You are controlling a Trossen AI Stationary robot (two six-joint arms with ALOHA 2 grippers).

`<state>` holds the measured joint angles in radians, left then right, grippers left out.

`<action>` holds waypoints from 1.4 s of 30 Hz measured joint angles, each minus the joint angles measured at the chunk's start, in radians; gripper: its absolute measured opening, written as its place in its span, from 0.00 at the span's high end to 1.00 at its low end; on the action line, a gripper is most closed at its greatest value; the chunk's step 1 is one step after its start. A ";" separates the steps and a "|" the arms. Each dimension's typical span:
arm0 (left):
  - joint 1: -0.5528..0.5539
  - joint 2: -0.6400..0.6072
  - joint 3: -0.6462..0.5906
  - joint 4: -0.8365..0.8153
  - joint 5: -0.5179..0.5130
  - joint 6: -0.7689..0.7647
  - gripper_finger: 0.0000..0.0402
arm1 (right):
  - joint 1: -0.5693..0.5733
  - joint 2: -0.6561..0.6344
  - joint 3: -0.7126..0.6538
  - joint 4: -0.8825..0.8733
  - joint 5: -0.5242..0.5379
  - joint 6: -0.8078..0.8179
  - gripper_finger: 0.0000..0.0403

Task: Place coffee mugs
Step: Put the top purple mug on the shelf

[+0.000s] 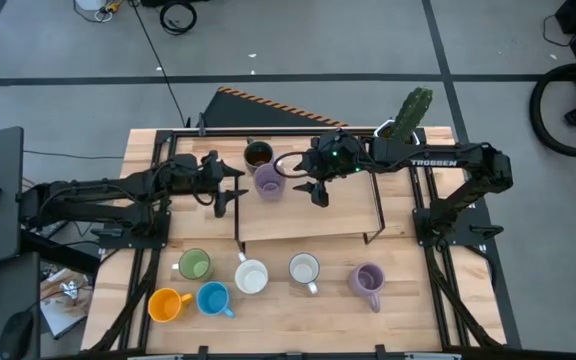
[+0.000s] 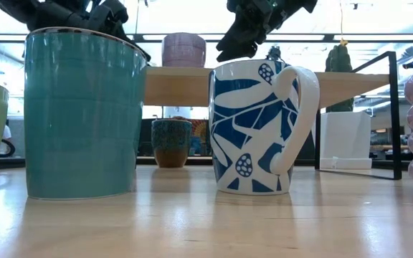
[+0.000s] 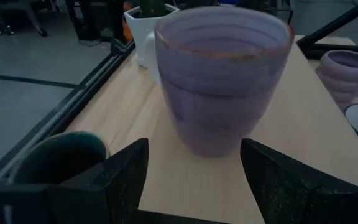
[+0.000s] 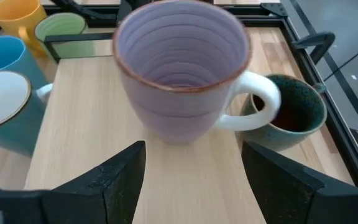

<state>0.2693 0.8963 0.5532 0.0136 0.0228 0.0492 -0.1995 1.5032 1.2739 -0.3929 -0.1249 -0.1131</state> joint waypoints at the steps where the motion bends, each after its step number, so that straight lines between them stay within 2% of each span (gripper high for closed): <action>1: 0.003 0.000 0.017 -0.018 0.000 0.013 0.35 | -0.002 0.000 0.000 -0.001 0.000 0.003 0.32; 11: 0.003 0.021 0.047 -0.065 0.000 0.026 0.35 | -0.001 0.029 0.000 -0.002 -0.013 0.010 0.32; 20: 0.003 0.076 0.049 -0.073 0.000 0.036 0.34 | 0.013 0.048 0.001 0.028 0.033 -0.007 0.32; 25: 0.003 0.072 0.048 -0.076 0.000 0.041 0.32 | 0.023 0.051 0.000 0.043 0.043 -0.030 0.24; 33: 0.001 0.073 0.048 -0.040 0.001 0.045 0.22 | 0.028 0.051 0.000 0.048 0.033 -0.031 0.08; 36: 0.001 0.073 0.048 -0.021 0.029 0.041 0.21 | 0.034 0.051 0.000 0.057 0.036 -0.021 0.02; 42: -0.005 0.104 0.048 -0.002 0.066 0.034 0.21 | 0.041 0.093 0.000 0.082 0.039 -0.011 0.02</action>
<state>0.2647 1.0006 0.6010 0.0114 0.0884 0.0832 -0.1581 1.5963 1.2741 -0.3114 -0.0858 -0.1246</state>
